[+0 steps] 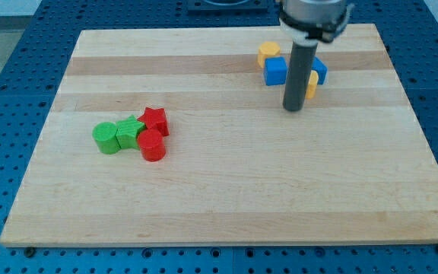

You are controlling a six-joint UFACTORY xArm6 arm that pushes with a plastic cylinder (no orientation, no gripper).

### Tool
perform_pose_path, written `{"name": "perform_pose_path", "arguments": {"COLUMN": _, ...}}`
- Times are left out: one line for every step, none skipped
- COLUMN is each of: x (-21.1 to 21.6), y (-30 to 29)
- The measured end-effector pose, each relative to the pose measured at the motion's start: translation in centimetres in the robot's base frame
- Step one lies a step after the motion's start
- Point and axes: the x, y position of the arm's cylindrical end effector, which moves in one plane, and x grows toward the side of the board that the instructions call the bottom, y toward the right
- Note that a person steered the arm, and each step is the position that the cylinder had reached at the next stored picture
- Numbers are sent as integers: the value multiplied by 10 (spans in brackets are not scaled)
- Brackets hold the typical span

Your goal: Form a group of blue blocks and yellow blocks

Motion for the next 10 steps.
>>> {"name": "perform_pose_path", "arguments": {"x": 18, "y": 57}}
{"name": "perform_pose_path", "arguments": {"x": -22, "y": 139}}
{"name": "perform_pose_path", "arguments": {"x": -58, "y": 161}}
{"name": "perform_pose_path", "arguments": {"x": -91, "y": 125}}
{"name": "perform_pose_path", "arguments": {"x": -106, "y": 108}}
{"name": "perform_pose_path", "arguments": {"x": -106, "y": 92}}
{"name": "perform_pose_path", "arguments": {"x": -107, "y": 73}}
{"name": "perform_pose_path", "arguments": {"x": -107, "y": 57}}
{"name": "perform_pose_path", "arguments": {"x": -107, "y": 47}}
{"name": "perform_pose_path", "arguments": {"x": -107, "y": 53}}
